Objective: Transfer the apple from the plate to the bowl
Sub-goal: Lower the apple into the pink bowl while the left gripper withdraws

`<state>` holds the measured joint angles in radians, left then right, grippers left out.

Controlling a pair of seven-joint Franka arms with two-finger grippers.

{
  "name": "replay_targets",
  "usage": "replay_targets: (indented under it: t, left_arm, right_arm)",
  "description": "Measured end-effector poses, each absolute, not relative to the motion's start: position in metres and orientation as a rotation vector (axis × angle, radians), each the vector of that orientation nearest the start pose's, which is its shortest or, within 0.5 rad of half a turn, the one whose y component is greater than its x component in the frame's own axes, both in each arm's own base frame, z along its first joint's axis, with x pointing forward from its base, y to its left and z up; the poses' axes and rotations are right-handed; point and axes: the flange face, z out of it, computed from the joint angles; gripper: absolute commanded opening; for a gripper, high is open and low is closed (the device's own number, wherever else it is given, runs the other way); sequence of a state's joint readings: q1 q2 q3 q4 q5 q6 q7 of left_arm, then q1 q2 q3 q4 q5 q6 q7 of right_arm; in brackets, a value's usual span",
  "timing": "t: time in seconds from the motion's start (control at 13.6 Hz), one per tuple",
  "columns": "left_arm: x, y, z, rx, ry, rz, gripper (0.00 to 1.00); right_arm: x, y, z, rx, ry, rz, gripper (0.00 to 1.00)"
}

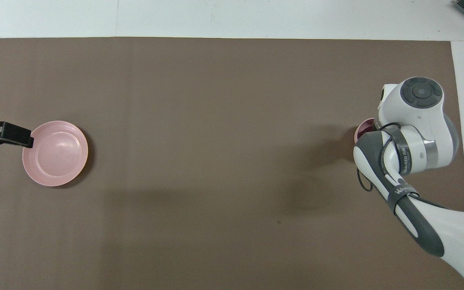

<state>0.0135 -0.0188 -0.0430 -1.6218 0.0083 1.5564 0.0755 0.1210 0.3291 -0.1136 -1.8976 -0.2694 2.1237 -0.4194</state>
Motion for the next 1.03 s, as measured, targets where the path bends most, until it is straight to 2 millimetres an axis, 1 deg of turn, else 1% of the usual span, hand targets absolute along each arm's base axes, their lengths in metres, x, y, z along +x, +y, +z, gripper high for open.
replay_targets:
  t: [0.07, 0.15, 0.29, 0.37, 0.44, 0.88, 0.96, 1.03]
  left_arm:
    - [0.544, -0.015, 0.609, -3.128, 0.165, 0.064, 1.0]
    - [0.542, -0.016, 0.609, -3.128, 0.165, 0.046, 1.0]
    - [0.537, -0.016, 0.608, -3.128, 0.166, 0.026, 1.0]
    - [0.535, -0.017, 0.608, -3.131, 0.166, 0.018, 1.0]
    - [0.534, -0.017, 0.608, -3.135, 0.167, 0.016, 1.0]
    - [0.534, -0.022, 0.607, -3.136, 0.179, 0.019, 1.0]
    - [0.534, -0.021, 0.607, -3.136, 0.177, 0.019, 1.0]
    - [0.534, -0.02, 0.607, -3.136, 0.174, 0.019, 1.0]
  right_arm:
    - [0.612, -0.004, 0.323, -3.22, -0.969, 0.262, 0.67]
    - [0.612, -0.005, 0.322, -3.22, -0.968, 0.264, 0.75]
    - [0.612, -0.006, 0.322, -3.221, -0.964, 0.266, 0.88]
    - [0.612, -0.006, 0.321, -3.221, -0.963, 0.268, 0.98]
    - [0.612, -0.007, 0.321, -3.221, -0.962, 0.269, 1.0]
    - [0.613, -0.007, 0.323, -3.225, -0.953, 0.261, 1.0]
    - [0.615, -0.007, 0.327, -3.231, -0.936, 0.247, 1.0]
    - [0.617, -0.006, 0.336, -3.234, -0.908, 0.225, 1.0]
